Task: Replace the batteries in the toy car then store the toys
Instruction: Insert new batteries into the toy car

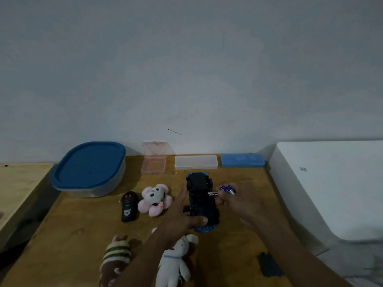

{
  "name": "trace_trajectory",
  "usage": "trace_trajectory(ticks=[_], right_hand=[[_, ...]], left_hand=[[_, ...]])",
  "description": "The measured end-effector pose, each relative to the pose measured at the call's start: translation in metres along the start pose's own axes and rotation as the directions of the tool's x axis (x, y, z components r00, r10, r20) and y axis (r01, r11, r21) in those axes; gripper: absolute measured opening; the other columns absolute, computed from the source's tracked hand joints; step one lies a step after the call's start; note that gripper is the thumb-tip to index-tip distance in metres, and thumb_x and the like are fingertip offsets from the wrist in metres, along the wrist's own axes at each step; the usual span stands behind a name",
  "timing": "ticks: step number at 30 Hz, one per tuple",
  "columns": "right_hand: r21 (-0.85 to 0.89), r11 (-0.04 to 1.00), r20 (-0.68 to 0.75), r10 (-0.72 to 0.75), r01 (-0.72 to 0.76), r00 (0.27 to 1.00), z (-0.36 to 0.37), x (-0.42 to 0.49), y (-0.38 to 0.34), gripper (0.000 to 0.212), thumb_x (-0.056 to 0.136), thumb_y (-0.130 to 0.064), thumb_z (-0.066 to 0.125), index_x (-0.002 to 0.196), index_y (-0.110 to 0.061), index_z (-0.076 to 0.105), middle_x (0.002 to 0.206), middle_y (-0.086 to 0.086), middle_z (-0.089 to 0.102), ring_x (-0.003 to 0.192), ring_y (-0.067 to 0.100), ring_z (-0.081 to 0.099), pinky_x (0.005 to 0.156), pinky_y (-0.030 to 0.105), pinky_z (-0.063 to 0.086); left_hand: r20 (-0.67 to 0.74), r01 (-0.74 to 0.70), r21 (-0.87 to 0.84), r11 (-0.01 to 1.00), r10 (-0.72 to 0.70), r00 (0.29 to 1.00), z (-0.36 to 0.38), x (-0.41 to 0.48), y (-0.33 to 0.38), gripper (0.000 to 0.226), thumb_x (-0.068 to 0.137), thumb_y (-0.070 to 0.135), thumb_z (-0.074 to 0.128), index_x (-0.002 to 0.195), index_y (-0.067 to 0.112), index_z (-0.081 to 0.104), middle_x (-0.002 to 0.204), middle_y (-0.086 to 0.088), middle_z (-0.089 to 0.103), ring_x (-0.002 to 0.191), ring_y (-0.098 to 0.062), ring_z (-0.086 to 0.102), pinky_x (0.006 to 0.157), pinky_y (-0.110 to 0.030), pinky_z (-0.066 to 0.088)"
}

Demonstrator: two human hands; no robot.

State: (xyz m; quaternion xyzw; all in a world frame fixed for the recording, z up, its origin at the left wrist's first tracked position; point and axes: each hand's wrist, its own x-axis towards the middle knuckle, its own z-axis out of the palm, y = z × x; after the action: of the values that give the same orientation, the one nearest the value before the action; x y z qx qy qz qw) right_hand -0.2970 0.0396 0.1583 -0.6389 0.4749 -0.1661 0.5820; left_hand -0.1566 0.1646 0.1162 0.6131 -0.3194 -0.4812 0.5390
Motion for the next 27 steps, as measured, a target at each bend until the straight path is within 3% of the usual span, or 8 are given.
trace_trajectory(ticks=[4, 6, 9, 15, 17, 20, 24, 27], right_hand=[[-0.174, 0.983, -0.137, -0.09, 0.066, 0.987, 0.027, -0.004, -0.004, 0.008, 0.094, -0.013, 0.055, 0.091, -0.016, 0.062, 0.083, 0.004, 0.068, 0.074, 0.011, 0.065, 0.072, 0.03, 0.055], [-0.27, 0.958, -0.167, -0.143, 0.094, 0.976, 0.037, -0.003, -0.004, 0.009, 0.094, -0.013, 0.055, 0.088, -0.014, 0.061, 0.084, 0.008, 0.066, 0.077, 0.02, 0.065, 0.073, 0.035, 0.056], [-0.452, 0.885, -0.188, -0.213, 0.108, 0.959, 0.045, -0.003, -0.003, 0.01, 0.093, -0.019, 0.057, 0.098, -0.016, 0.065, 0.092, 0.004, 0.065, 0.086, 0.019, 0.062, 0.068, 0.025, 0.047], [-0.414, 0.898, -0.2, -0.248, 0.148, 0.948, 0.047, -0.001, -0.008, 0.013, 0.091, -0.014, 0.06, 0.101, -0.009, 0.067, 0.091, 0.006, 0.067, 0.081, 0.017, 0.065, 0.076, 0.035, 0.058], [-0.446, 0.878, -0.198, -0.287, 0.174, 0.937, 0.043, 0.0, -0.01, 0.012, 0.092, -0.015, 0.059, 0.099, -0.01, 0.067, 0.089, 0.003, 0.066, 0.077, 0.011, 0.061, 0.069, 0.025, 0.054], [-0.556, 0.81, -0.187, -0.341, 0.187, 0.921, 0.042, 0.001, -0.011, 0.023, 0.093, -0.018, 0.057, 0.115, -0.014, 0.064, 0.107, 0.004, 0.067, 0.082, 0.005, 0.05, 0.059, 0.007, 0.031], [-0.628, 0.758, -0.163, -0.349, 0.175, 0.923, 0.039, 0.004, -0.015, 0.028, 0.095, -0.021, 0.055, 0.121, -0.016, 0.061, 0.114, 0.005, 0.066, 0.089, 0.011, 0.055, 0.074, 0.017, 0.035], [-0.704, 0.686, -0.08, -0.333, 0.184, 0.939, 0.032, 0.006, -0.02, 0.034, 0.095, -0.02, 0.054, 0.129, -0.014, 0.055, 0.124, 0.006, 0.061, 0.108, 0.017, 0.056, 0.088, 0.021, 0.039]], left_hand=[[0.041, 0.013, 0.021, 1.0, -0.014, 0.999, -0.01, -0.005, -0.003, 0.114, 0.064, 0.008, 0.082, 0.143, 0.055, 0.013, 0.121, -0.002, 0.066, 0.11, -0.025, 0.063, 0.087, -0.052, 0.055], [0.052, 0.026, 0.015, 1.0, -0.026, 0.998, -0.013, -0.008, -0.003, 0.109, 0.065, 0.007, 0.081, 0.134, 0.063, 0.017, 0.119, -0.003, 0.066, 0.108, -0.026, 0.063, 0.085, -0.049, 0.057], [0.072, 0.029, 0.013, 1.0, -0.029, 0.997, -0.013, -0.012, 0.0, 0.103, 0.063, 0.008, 0.08, 0.125, 0.067, 0.022, 0.119, -0.001, 0.064, 0.109, -0.028, 0.062, 0.083, -0.045, 0.058], [0.049, 0.056, -0.017, 0.998, -0.055, 0.997, -0.006, -0.012, 0.009, 0.109, 0.071, -0.005, 0.078, 0.138, 0.056, 0.017, 0.118, -0.002, 0.062, 0.108, -0.028, 0.062, 0.082, -0.045, 0.058], [0.037, 0.074, -0.027, 0.997, -0.073, 0.997, -0.002, -0.01, 0.011, 0.113, 0.07, -0.007, 0.078, 0.144, 0.049, 0.014, 0.116, -0.003, 0.062, 0.106, -0.028, 0.063, 0.08, -0.044, 0.059], [0.033, 0.067, -0.018, 0.998, -0.067, 0.997, 0.005, -0.007, 0.014, 0.114, 0.068, -0.009, 0.078, 0.146, 0.046, 0.015, 0.115, -0.001, 0.063, 0.107, -0.024, 0.062, 0.083, -0.044, 0.058], [0.022, 0.047, 0.02, 0.999, -0.048, 0.999, 0.014, -0.004, 0.016, 0.114, 0.068, -0.008, 0.078, 0.145, 0.048, 0.014, 0.114, 0.008, 0.061, 0.109, -0.016, 0.058, 0.087, -0.044, 0.056], [0.002, 0.042, 0.021, 0.999, -0.042, 0.999, 0.018, -0.001, 0.015, 0.116, 0.066, -0.008, 0.079, 0.145, 0.048, 0.015, 0.119, -0.002, 0.063, 0.111, -0.023, 0.059, 0.087, -0.046, 0.056]])
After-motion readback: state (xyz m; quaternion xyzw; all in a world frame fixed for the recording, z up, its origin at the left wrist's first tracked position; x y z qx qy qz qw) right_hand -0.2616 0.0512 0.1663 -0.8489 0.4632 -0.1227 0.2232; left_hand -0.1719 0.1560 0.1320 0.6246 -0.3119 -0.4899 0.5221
